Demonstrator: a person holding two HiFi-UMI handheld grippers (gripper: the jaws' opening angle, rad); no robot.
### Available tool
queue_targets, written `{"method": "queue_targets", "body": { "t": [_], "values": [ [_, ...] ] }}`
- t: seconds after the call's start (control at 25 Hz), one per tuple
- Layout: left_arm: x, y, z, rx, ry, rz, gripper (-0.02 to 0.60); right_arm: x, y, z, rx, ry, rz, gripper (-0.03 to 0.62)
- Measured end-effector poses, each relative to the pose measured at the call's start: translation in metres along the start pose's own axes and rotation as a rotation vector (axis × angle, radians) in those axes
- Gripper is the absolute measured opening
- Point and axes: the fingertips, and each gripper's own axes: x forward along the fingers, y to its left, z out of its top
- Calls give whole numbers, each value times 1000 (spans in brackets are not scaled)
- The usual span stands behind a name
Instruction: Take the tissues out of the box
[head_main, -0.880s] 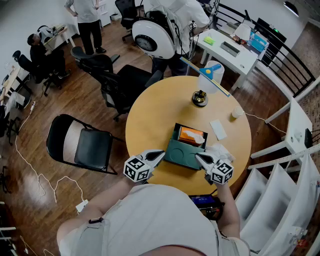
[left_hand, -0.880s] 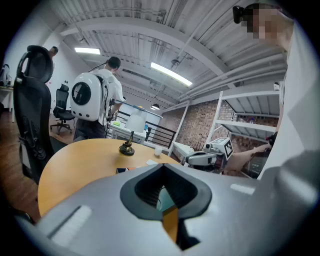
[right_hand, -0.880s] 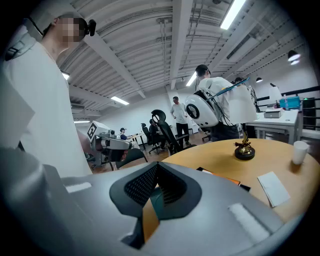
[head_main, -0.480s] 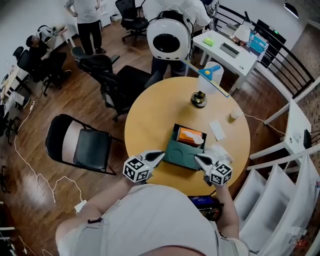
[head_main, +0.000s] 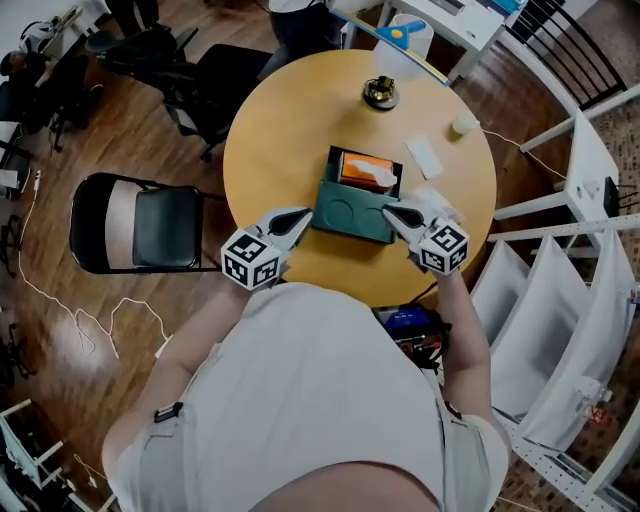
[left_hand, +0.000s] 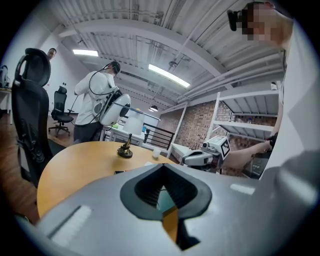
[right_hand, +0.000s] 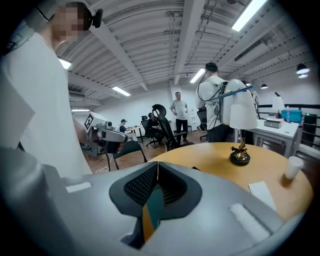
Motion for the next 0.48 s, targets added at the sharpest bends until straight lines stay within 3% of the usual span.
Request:
{"method": "queue_targets", "body": {
  "t": [0.16, 0.24, 0.36, 0.48],
  "values": [
    [-9, 11, 3, -24, -9, 29, 0, 12, -15, 11, -18, 35, -1, 7],
    [-13, 26, 4, -36, -8, 49, 0, 29, -32, 11, -49, 93, -14, 56],
    [-18, 30, -3, -52, -5, 70, 0, 44, -65, -17, -169, 294, -60, 200],
    [-26, 33, -6, -75, -13, 107, 0, 69, -99, -49, -290, 519, -57, 249]
  ]
}}
